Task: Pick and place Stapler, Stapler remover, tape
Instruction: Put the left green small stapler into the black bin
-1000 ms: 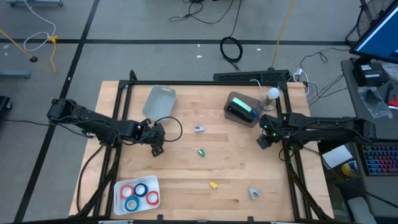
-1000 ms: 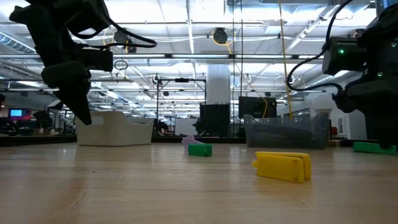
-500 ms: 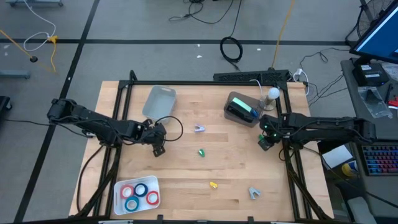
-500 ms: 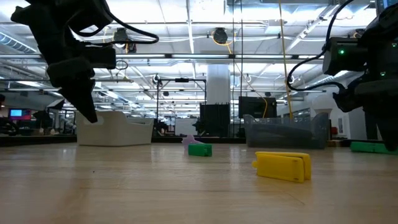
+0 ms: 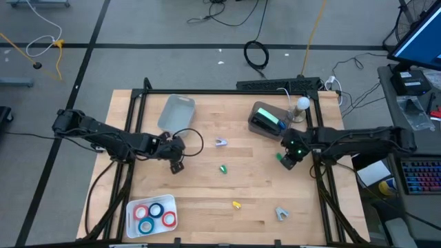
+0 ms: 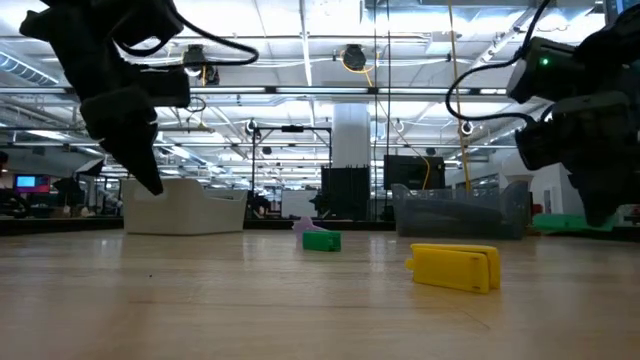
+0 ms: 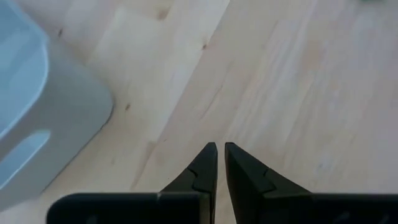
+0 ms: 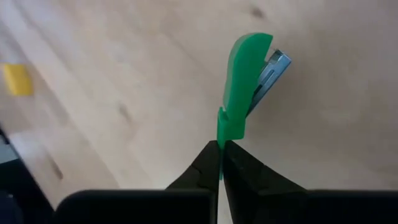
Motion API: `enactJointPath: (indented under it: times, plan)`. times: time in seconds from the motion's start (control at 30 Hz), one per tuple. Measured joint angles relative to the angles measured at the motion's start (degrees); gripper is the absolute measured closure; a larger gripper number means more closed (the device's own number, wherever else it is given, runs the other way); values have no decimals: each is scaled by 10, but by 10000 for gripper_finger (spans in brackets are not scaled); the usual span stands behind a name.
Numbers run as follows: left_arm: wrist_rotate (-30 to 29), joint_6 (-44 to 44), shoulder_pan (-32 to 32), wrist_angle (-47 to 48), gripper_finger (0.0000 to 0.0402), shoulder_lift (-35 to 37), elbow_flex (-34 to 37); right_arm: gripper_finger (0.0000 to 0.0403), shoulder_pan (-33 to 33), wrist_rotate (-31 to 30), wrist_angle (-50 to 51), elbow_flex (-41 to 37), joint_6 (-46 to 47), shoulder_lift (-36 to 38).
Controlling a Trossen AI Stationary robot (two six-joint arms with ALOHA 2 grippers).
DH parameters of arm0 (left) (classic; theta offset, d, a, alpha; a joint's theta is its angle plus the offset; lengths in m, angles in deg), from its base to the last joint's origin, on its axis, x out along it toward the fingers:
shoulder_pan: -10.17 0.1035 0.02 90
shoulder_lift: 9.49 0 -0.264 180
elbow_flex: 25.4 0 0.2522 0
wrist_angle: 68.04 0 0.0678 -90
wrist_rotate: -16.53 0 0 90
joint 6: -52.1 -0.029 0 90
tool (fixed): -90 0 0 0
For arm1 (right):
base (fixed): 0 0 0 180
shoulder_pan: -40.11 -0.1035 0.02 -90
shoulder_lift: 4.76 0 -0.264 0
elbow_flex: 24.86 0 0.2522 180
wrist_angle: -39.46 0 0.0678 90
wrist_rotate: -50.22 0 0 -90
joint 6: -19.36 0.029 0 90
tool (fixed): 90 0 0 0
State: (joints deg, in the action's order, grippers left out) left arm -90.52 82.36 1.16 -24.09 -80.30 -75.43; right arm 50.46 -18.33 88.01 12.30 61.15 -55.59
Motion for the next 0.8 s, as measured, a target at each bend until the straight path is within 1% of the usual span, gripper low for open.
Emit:
enactJointPath:
  times: [0.1, 0.23, 0.33, 0.5, 0.63, 0.7, 0.8]
  plan:
    - [0, -20, 0, -31, 364, 0, 0, 400, -31, 11, -56, 0, 27, -24]
    - [0, -36, 0, -45, 364, 0, 0, 400, -62, 59, -98, 0, 81, -58]
    - [0, -36, 0, -42, 364, 0, 0, 401, -75, 99, -99, 2, 119, -64]
    - [0, -52, 0, -38, 364, 0, 0, 402, -82, 115, -83, 8, 135, -50]
    - [0, -64, 0, -34, 364, 0, 0, 402, -82, 108, -39, 22, 144, -34]
    - [0, -65, 0, -31, 364, 0, 0, 402, -82, 86, 16, 36, 136, -26]
    - [0, -66, 0, -29, 364, 0, 0, 402, -82, 32, 131, 76, 106, -18]
